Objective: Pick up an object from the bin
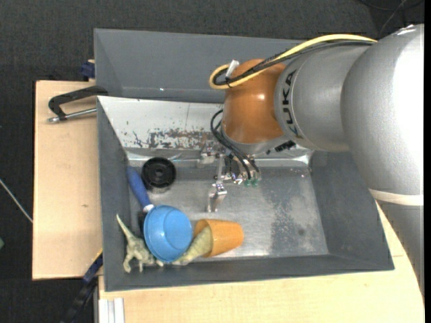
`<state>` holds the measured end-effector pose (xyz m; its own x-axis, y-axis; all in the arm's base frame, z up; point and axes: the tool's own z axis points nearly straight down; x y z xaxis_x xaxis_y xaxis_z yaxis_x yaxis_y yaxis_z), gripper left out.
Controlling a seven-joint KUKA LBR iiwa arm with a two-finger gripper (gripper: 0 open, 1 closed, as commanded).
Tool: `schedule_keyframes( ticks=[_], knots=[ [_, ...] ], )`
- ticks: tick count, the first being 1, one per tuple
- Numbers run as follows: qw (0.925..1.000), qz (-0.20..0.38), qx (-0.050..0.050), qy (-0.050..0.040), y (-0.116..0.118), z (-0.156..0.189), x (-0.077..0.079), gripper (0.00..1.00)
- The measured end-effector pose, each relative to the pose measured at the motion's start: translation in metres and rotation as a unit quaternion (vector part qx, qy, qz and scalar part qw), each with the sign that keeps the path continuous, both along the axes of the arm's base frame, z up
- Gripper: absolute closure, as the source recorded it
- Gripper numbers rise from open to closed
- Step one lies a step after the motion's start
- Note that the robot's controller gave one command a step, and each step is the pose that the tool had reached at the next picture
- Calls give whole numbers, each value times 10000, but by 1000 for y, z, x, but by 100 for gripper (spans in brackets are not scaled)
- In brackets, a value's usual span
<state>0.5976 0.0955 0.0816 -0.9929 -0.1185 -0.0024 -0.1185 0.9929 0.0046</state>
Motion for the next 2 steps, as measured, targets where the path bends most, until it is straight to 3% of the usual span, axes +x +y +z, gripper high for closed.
schedule_keyframes(
  ticks=[1, 2],
  knots=[
    [9917, 1289, -4, 2, 69, 23, -67, 0],
    [9826, 1854, -111, -35, 111, 1, -90, 0]
  ],
)
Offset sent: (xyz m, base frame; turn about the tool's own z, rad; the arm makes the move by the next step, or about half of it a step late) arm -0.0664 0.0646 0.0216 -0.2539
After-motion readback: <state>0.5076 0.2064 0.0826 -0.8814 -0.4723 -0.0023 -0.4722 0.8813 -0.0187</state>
